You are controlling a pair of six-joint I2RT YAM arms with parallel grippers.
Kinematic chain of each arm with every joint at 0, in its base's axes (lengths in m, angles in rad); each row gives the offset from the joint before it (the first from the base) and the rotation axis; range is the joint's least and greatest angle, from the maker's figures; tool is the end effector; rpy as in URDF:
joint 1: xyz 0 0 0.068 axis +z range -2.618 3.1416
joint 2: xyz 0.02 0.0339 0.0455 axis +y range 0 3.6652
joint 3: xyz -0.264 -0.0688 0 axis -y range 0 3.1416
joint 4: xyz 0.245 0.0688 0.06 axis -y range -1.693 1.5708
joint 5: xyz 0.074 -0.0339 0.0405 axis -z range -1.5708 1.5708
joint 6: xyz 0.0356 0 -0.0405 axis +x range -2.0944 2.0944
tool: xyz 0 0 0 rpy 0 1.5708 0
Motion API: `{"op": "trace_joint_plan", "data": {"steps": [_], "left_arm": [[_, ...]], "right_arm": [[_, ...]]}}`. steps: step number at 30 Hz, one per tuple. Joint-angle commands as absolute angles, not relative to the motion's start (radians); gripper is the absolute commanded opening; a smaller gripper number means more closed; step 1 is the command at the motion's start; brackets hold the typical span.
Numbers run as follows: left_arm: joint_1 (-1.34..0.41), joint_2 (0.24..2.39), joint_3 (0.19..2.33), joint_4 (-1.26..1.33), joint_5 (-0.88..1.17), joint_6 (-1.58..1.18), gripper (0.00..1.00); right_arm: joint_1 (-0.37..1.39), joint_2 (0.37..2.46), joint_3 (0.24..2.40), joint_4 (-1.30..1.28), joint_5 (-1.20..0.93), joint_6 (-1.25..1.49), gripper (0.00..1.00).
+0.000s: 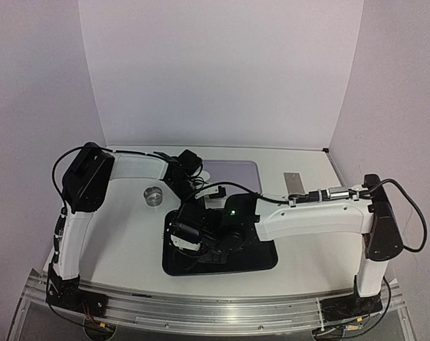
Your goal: Roll out the dumpling wrappers from the dough
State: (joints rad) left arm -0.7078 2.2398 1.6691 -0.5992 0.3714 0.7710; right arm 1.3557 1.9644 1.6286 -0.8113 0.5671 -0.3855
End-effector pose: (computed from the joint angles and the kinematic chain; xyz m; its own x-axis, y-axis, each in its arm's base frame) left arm 0.3443 -0.3116 0.1401 -0.0046 0.8585 -0.5127 0.9992 0.0246 0.0323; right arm 0.1073 0.4015 0.2384 0.1118 -0.9740 -0.1968 -0.7930 0.0319 -0.6083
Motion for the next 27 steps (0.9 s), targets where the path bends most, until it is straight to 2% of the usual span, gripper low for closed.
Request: {"op": "trace_joint_plan", "data": {"steps": [1, 4, 8, 11, 15, 21, 27], "left_arm": [[-0.715, 2.24, 1.705, -0.507, 0.256, 0.843, 0.0], [-0.716, 2.238, 1.701, -0.509, 0.254, 0.849, 0.0], [-0.715, 2.237, 1.699, -0.521, 0.246, 0.88, 0.0], [-0.715, 2.23, 1.685, -0.533, 0.245, 0.934, 0.0], [-0.715, 2.245, 1.688, -0.559, 0.215, 0.999, 0.0], [-0.715, 2.281, 1.73, -0.596, 0.227, 0.975, 0.0], [-0.716, 2.305, 1.769, -0.612, 0.238, 1.022, 0.0]], "right_arm": [[1.353, 1.925, 1.679, -0.746, 0.573, -0.443, 0.0], [1.333, 1.907, 1.665, -0.743, 0.569, -0.502, 0.0], [1.291, 1.841, 1.557, -0.689, 0.518, -0.769, 0.0], [1.212, 1.733, 1.419, -0.604, 0.355, -0.968, 0.0], [1.146, 1.639, 1.342, -0.543, 0.203, -1.127, 0.0], [1.135, 1.621, 1.25, -0.499, 0.096, -1.19, 0.0], [1.13, 1.576, 1.083, -0.493, 0.087, -1.199, 0.0]]}}
